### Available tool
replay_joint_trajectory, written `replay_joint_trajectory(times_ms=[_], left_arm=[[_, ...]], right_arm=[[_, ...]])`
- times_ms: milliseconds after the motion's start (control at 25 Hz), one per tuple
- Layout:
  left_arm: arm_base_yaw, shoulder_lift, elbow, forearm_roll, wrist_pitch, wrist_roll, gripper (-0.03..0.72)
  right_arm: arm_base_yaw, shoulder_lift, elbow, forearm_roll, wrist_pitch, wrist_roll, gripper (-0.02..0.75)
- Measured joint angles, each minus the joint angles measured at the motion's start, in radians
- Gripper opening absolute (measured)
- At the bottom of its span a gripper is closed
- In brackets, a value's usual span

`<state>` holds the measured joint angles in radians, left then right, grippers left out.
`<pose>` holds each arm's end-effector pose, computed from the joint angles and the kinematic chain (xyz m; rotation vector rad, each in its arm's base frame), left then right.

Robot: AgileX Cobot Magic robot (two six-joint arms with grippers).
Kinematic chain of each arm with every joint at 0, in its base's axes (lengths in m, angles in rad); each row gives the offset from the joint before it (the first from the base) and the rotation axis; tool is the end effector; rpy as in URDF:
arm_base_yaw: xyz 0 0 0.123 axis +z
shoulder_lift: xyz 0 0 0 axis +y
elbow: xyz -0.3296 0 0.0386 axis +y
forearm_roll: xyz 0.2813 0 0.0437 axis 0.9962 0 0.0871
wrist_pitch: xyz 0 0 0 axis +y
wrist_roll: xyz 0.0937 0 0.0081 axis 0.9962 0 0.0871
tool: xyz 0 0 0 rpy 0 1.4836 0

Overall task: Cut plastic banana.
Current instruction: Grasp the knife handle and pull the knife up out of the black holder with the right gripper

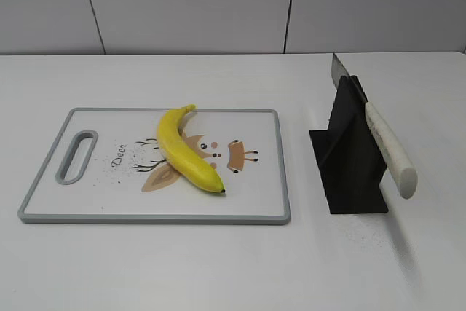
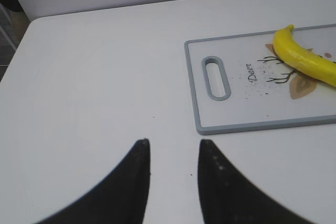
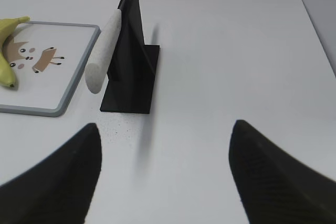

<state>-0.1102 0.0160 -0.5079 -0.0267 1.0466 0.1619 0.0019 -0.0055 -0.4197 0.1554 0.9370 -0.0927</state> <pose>-0.0179 -0.0002 0.2958 0.2773 2.0191 0.0005 -0.0064 0.0117 0.2776 -0.0828 1.9866 0.1255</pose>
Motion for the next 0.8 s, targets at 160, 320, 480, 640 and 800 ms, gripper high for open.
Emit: replay_joint_trajectory(times_ms=[160,320,480,640,800], left_arm=[[0.000,0.000,0.000,0.000,0.000,0.000,0.305],[0.000,0.000,0.000,0.000,0.000,0.000,0.438],[0.000,0.001,0.000,0.000,0.000,0.000,0.625],[0.000,0.001,0.000,0.000,0.000,0.000,0.651],[0.000,0.001,0.000,0.000,0.000,-0.002,0.649]], right_arm=[[0.000,0.000,0.000,0.006,-0.001,0.000,0.591],[0.000,0.000,0.000,0.018,-0.008,0.000,0.591],[0.000,0.015,0.000,0.029,-0.008,0.000,0.591],[0.000,0.073,-0.021,0.041,-0.003,0.000,0.591],[0.000,0.179,-0.095,0.045,0.022,0.000,0.591]])
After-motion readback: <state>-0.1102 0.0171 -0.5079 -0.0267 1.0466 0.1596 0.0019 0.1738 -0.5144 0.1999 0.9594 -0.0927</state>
